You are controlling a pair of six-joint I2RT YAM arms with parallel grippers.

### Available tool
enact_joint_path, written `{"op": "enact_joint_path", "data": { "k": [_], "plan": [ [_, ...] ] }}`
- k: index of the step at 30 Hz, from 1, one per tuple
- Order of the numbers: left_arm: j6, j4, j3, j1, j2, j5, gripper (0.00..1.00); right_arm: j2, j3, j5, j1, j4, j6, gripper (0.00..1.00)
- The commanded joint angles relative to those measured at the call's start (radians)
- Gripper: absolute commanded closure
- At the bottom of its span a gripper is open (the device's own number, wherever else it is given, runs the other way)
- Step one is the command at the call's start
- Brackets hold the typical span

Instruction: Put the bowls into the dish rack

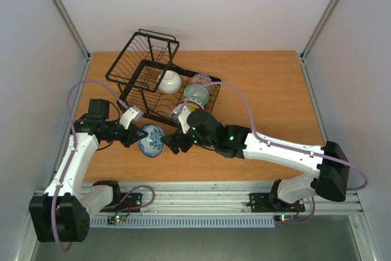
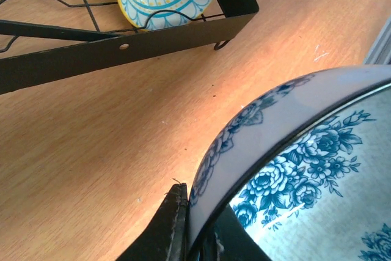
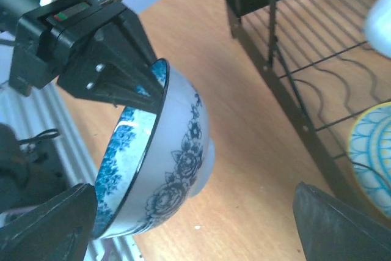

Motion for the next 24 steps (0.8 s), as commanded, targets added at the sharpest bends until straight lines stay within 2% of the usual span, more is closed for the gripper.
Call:
{"op": "enact_joint_path", "data": {
  "k": [1,3,6,18,24],
  "plan": [
    [0.045,-0.017,0.036,-0.002,-0.015,0.084,1.00,-0.039,-0.106,-0.303,-0.072,0.194,0.062,0.09],
    [0.053,-0.024,0.038,-0.002,-0.015,0.094,1.00,-0.039,-0.161,-0.439,-0.106,0.295,0.109,0.02],
    [0.077,-0.043,0.042,-0.002,-0.014,0.114,1.00,-0.010,-0.221,-0.606,-0.142,0.481,0.183,0.01],
    [0.118,-0.069,0.045,-0.001,-0.017,0.137,0.99,0.077,-0.347,-0.681,-0.144,0.813,0.381,0.01],
    [0.118,-0.067,0.044,-0.002,-0.023,0.138,1.00,0.058,-0.399,-0.618,-0.143,0.810,0.387,0.01]
  ]
}}
